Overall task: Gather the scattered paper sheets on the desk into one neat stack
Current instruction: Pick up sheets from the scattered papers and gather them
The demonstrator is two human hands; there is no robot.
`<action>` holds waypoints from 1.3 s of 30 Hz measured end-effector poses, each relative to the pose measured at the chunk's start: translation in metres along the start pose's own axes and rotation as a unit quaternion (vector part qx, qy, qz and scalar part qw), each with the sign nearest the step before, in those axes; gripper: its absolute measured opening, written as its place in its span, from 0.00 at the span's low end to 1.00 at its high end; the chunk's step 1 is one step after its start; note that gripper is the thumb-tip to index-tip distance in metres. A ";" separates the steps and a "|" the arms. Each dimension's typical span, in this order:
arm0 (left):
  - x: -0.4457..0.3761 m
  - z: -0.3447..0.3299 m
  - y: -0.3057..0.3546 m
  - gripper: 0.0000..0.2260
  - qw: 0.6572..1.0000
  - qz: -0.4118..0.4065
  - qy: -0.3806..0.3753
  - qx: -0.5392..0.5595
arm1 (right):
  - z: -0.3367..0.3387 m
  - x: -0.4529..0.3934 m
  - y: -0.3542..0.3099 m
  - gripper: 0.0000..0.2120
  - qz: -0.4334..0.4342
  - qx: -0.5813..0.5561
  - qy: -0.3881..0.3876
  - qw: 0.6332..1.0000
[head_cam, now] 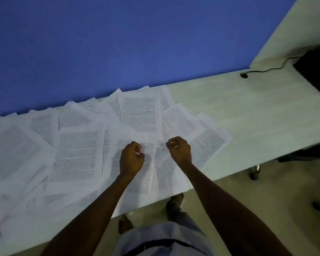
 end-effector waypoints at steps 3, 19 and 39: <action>-0.015 -0.012 0.003 0.30 0.988 0.086 0.009 -0.124 | 0.013 -0.026 0.006 0.28 -0.053 0.127 0.082 0.987; -0.018 -0.079 0.037 0.43 0.960 0.173 -0.014 -0.218 | 0.050 -0.079 0.045 0.52 0.090 0.481 -0.119 0.864; -0.052 -0.034 0.026 0.30 0.976 0.195 -0.087 0.037 | -0.004 -0.059 -0.011 0.50 -0.219 0.089 -0.069 0.969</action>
Point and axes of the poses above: each hand's wrist, its own x-axis away from the middle knuckle, its own z-axis out of the back of the hand, y = z × x, the point moved 2 cm from there along -x, towards the middle knuckle, and after that the axes turned 1 degree about x, right-handed, at the moved point
